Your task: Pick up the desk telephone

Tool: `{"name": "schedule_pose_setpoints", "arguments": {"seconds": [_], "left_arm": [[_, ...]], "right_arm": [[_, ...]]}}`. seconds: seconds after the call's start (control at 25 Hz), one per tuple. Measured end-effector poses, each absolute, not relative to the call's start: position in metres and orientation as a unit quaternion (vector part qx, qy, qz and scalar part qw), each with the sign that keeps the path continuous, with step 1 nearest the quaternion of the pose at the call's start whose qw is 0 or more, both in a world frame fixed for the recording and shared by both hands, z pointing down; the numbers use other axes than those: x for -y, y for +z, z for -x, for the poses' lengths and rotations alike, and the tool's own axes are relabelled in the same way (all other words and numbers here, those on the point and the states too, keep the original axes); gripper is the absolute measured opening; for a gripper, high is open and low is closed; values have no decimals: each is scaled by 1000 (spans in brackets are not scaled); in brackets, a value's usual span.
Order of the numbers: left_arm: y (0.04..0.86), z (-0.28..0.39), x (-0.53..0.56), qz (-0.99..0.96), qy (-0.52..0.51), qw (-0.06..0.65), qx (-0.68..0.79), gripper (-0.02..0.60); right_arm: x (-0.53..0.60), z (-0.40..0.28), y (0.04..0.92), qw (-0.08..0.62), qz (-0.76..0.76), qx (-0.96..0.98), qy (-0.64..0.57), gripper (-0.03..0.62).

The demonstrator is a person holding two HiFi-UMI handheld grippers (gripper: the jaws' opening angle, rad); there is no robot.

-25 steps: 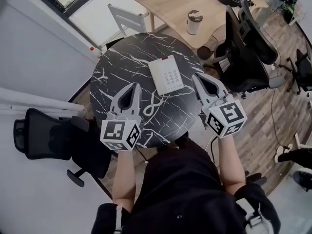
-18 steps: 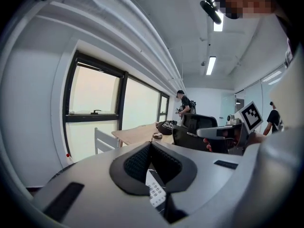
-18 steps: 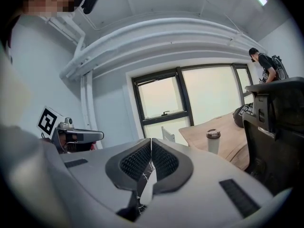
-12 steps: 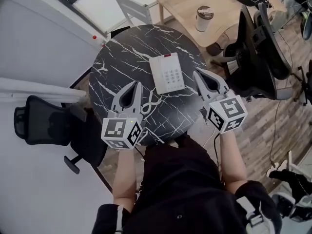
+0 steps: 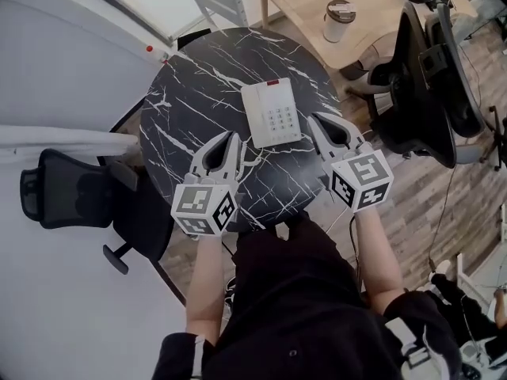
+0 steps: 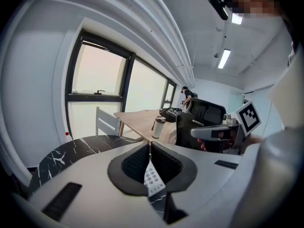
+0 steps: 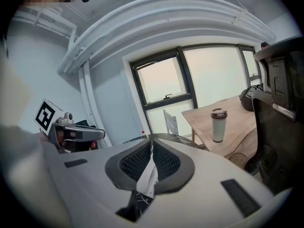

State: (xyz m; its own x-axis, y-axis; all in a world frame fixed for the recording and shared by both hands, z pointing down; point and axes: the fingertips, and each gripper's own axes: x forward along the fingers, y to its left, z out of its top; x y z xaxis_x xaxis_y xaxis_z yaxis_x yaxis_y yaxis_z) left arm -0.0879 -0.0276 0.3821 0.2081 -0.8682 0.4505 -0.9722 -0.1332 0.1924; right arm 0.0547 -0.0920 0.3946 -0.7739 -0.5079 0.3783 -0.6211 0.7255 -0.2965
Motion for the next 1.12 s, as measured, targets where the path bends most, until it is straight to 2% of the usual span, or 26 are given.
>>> {"name": "schedule_pose_setpoints", "arguments": {"seconds": [0.36,0.4,0.48,0.84,1.12], "left_arm": [[431,98,37,-739,104,286,601,20],[437,99,39,-738,105,292,599,26],[449,100,41,-737,107,305,593,82],[497,102,47,-731,116,351,573,121],[537,107,52,-722,122,382,564,165]], "right_arm": [[93,-40,447,185,-306,903,236,32],[94,-40,453,189,-307,902,239,32],[94,-39,463,198,-309,897,246,32],[95,-35,504,241,-313,882,257,35],[93,-24,535,277,-293,876,266,103]]}}
